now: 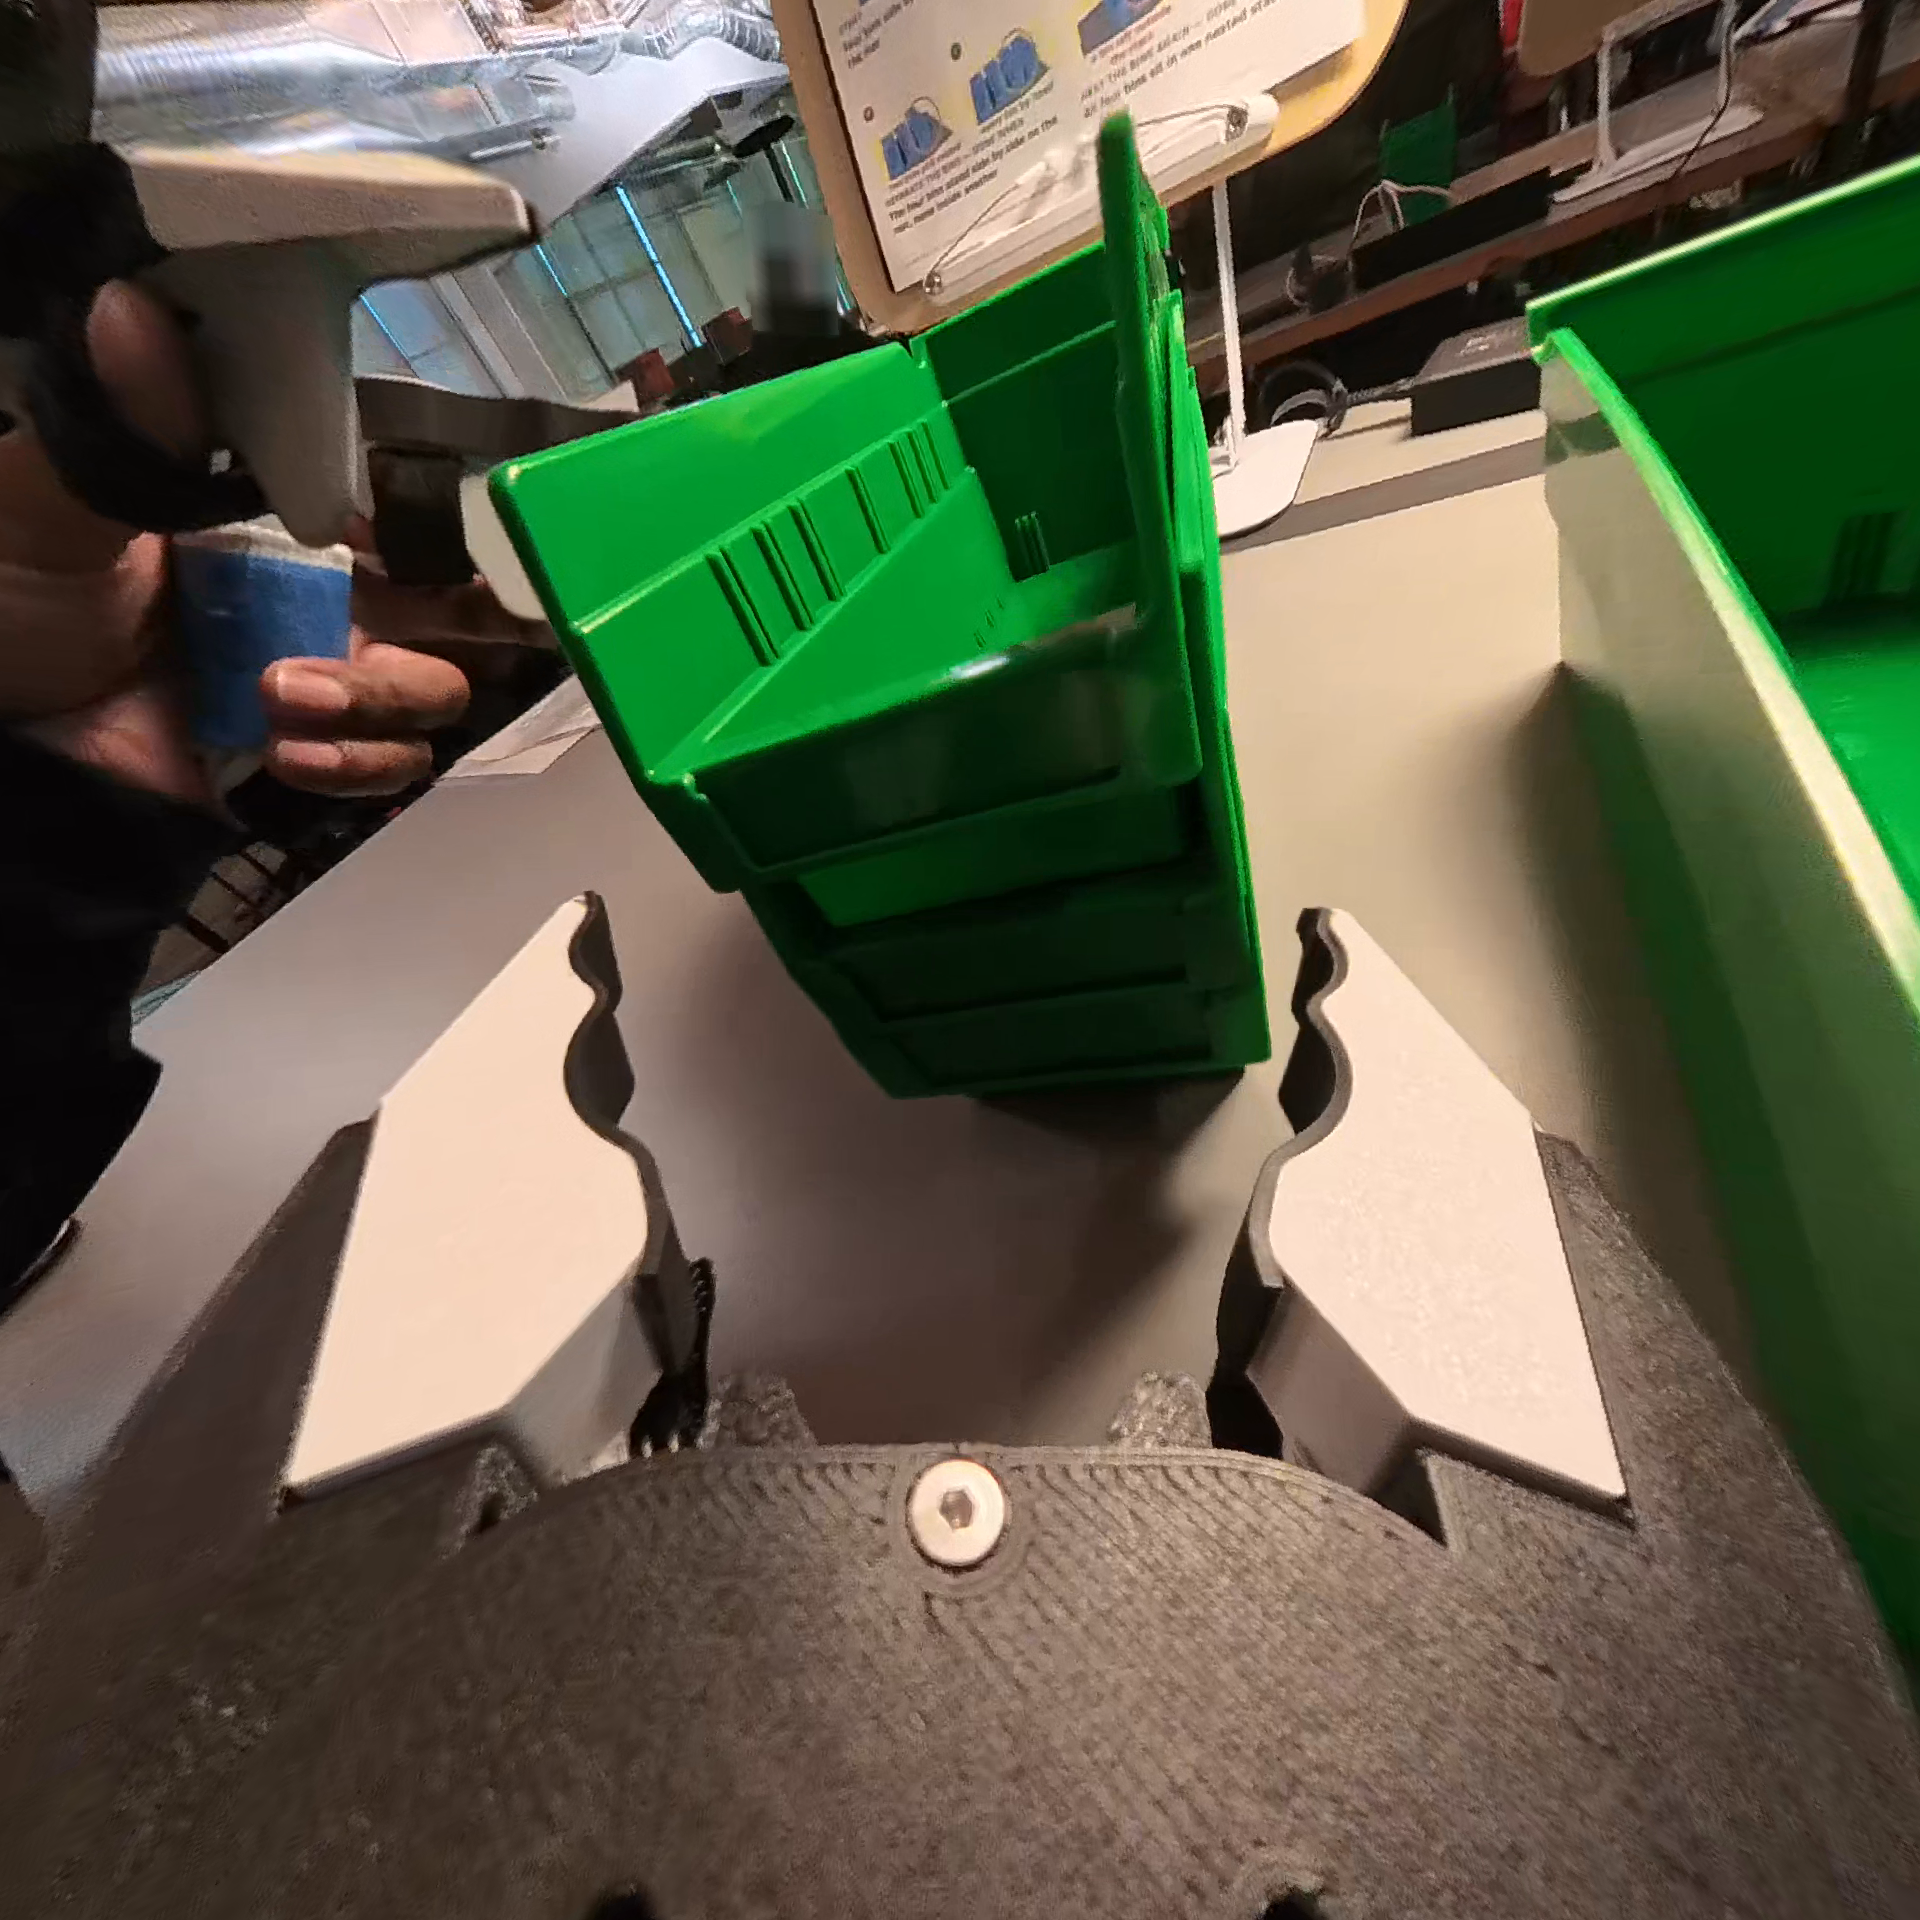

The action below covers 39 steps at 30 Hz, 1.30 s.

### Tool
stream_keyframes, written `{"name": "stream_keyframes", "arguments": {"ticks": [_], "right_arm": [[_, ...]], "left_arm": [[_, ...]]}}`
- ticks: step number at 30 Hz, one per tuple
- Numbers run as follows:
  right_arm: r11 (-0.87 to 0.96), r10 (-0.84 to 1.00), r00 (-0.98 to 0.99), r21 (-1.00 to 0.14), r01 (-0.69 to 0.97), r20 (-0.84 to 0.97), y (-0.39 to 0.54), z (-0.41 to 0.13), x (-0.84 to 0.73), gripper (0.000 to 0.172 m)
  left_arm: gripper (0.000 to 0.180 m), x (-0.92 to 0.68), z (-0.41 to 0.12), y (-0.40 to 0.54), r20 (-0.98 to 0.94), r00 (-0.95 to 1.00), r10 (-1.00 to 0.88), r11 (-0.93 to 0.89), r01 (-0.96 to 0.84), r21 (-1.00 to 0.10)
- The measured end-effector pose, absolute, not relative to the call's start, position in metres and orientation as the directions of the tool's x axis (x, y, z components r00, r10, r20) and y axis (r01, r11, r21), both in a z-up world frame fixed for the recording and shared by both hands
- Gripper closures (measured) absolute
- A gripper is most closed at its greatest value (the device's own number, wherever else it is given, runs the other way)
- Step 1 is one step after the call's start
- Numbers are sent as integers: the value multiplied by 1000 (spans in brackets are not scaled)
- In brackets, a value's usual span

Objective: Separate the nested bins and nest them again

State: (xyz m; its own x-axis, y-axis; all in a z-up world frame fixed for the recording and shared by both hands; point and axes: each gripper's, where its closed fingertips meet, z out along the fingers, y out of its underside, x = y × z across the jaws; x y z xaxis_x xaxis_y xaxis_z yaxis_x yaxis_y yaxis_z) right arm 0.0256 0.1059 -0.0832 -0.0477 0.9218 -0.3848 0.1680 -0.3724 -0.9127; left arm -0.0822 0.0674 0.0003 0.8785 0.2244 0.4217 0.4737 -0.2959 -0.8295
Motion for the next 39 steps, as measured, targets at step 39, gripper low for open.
{"name": "stream_keyframes", "arguments": {"ticks": [39], "right_arm": [[-472, 687, -435, -812, 343, -583, 30, -81, 19, 67]], "left_arm": [[40, -139, -43, 81, -114, 890, 442, -842, 368, -396]]}}
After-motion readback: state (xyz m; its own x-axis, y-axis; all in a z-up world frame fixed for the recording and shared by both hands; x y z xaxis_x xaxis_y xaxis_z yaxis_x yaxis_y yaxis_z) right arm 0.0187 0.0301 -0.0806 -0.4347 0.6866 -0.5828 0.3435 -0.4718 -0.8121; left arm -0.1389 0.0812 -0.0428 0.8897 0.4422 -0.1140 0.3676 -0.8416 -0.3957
